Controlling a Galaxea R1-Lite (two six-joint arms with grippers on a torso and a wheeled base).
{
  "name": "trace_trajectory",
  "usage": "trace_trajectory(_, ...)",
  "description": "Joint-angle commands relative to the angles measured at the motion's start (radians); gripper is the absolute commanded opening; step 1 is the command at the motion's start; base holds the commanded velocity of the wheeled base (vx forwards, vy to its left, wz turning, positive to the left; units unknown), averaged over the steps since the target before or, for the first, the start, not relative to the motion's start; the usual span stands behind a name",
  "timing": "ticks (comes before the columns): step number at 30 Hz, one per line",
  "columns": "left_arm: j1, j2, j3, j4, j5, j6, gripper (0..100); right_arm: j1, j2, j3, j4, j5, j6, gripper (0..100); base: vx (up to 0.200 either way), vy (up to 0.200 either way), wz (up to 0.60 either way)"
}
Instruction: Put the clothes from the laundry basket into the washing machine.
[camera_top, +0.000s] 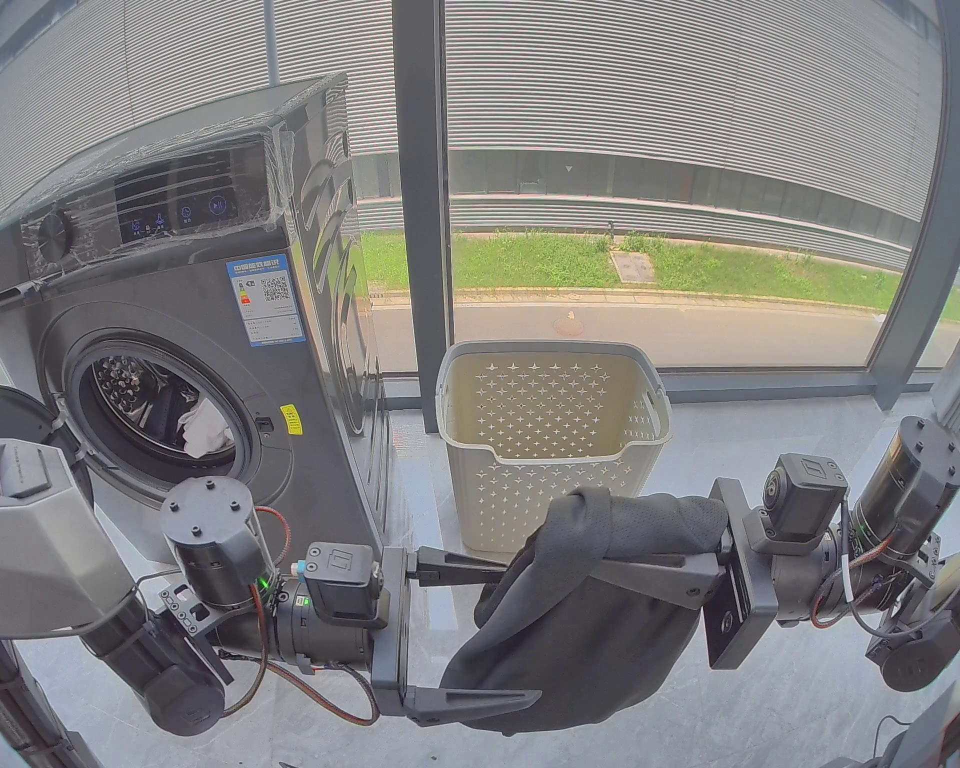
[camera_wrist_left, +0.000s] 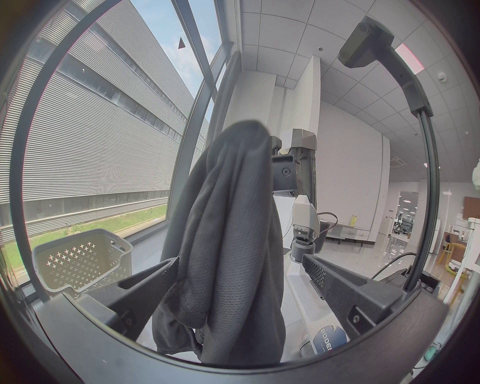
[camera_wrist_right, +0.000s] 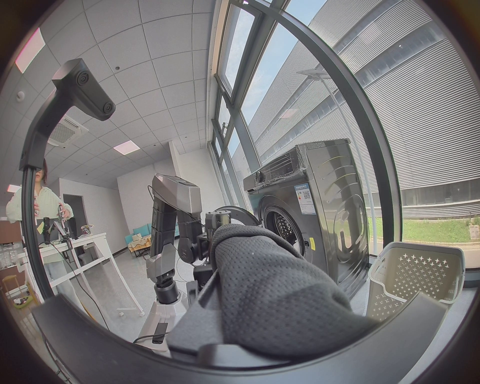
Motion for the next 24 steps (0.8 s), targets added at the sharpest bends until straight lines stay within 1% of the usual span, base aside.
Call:
trace_trajectory(1,0.005,0.078,-0.042,0.000,0.005,-0.001,100,0.034,-0.003,-0.014,0.000,0.002,0.006,0,0.000,0.000,0.00)
trace_trajectory(2,0.005,0.101,-0.082,0.000,0.014,-0.001,100,0.054,-0.004,-0.014,0.000,0.002,0.008,0,0.000,0.000,0.00)
trace_trajectory(4,0.003,0.119,-0.105,0.000,0.020,-0.001,100,0.066,-0.006,-0.015,0.000,0.002,0.008,0,0.000,0.000,0.00)
trace_trajectory(10,-0.001,0.142,-0.113,0.000,0.023,-0.001,100,0.072,-0.004,-0.040,0.000,0.005,0.023,0,0.000,0.000,0.00)
trace_trajectory(13,-0.009,0.161,-0.125,0.000,0.034,-0.003,100,0.094,0.002,-0.067,0.000,0.005,0.035,0,0.000,0.000,0.00)
trace_trajectory(16,-0.046,0.181,-0.168,0.000,0.054,-0.007,100,0.124,0.023,-0.104,0.000,0.002,0.057,0,0.000,0.000,0.00)
trace_trajectory(19,-0.081,0.198,-0.211,0.000,0.071,-0.010,100,0.149,0.048,-0.126,0.000,-0.001,0.058,0,0.000,0.000,0.00)
trace_trajectory(20,-0.081,0.198,-0.211,0.000,0.071,-0.010,100,0.149,0.048,-0.126,0.000,-0.001,0.058,0,0.000,0.000,0.00)
trace_trajectory(21,-0.104,0.205,-0.234,0.000,0.082,-0.014,100,0.161,0.068,-0.138,0.000,-0.001,0.058,0,0.000,0.000,0.00)
trace_trajectory(24,-0.124,0.214,-0.249,-0.002,0.091,-0.017,100,0.164,0.098,-0.161,0.000,-0.001,0.058,0,0.000,0.000,0.00)
